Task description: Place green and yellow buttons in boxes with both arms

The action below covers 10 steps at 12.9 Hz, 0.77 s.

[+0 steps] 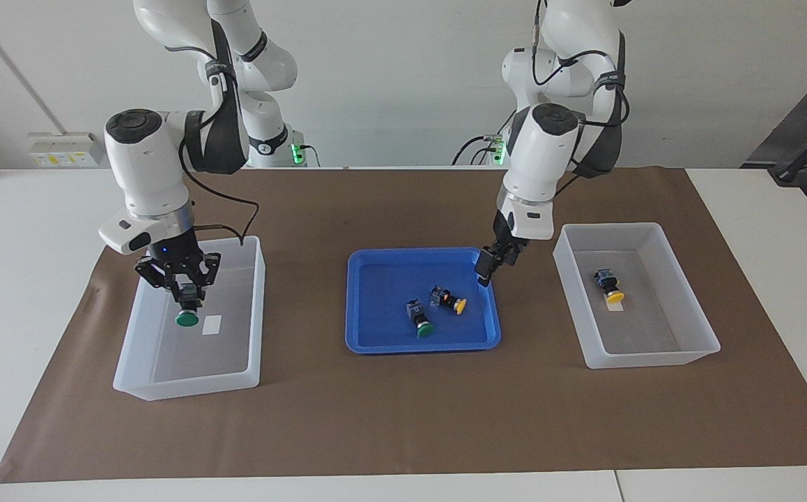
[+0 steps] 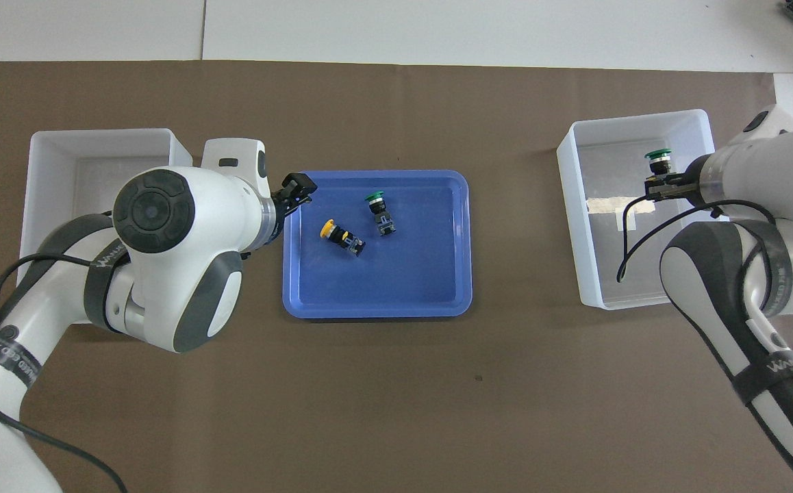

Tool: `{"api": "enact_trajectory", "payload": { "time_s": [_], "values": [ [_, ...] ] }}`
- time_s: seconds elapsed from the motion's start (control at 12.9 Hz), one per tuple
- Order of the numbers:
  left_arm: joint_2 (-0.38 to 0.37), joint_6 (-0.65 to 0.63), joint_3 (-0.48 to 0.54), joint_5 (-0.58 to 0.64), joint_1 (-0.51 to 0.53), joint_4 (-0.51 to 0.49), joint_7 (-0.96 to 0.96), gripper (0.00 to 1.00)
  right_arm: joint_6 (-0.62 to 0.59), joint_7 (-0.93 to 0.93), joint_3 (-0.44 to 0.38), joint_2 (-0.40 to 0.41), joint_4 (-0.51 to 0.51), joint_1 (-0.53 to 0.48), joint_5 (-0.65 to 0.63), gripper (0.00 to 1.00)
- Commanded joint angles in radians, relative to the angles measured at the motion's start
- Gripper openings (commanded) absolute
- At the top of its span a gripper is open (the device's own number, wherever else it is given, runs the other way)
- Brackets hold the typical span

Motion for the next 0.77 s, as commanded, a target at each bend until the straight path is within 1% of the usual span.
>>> {"api": "enact_trajectory", "payload": {
  "time_s": [0.0, 0.15, 0.23, 0.31, 0.54, 0.7],
  "values": [
    [0.078, 0.059, 0.021, 0.006, -0.054, 0.014, -0.122, 1.00, 0.101, -0.032, 0.013, 0.066, -0.006, -0.032, 0.024, 0.00],
    [0.146, 0.075, 0.024, 0.021, -0.110, 0.019, -0.232, 1.00, 0.153, -0.029, 0.013, 0.123, 0.011, -0.041, 0.022, 0.00],
    [0.157, 0.103, 0.022, 0.054, -0.112, 0.017, -0.269, 1.00, 0.184, -0.030, 0.012, 0.150, 0.014, -0.043, 0.022, 0.00],
    [0.158, 0.108, 0.022, 0.061, -0.112, 0.014, -0.277, 1.00, 0.210, -0.032, 0.010, 0.169, 0.017, -0.046, 0.022, 0.00],
    [0.180, 0.128, 0.022, 0.062, -0.134, 0.007, -0.309, 1.00, 0.265, -0.032, 0.010, 0.202, 0.026, -0.077, 0.010, 0.00],
    [0.183, 0.135, 0.022, 0.064, -0.135, -0.009, -0.308, 1.00, 0.292, -0.033, 0.010, 0.238, 0.053, -0.095, 0.007, 0.00]
  ]
}}
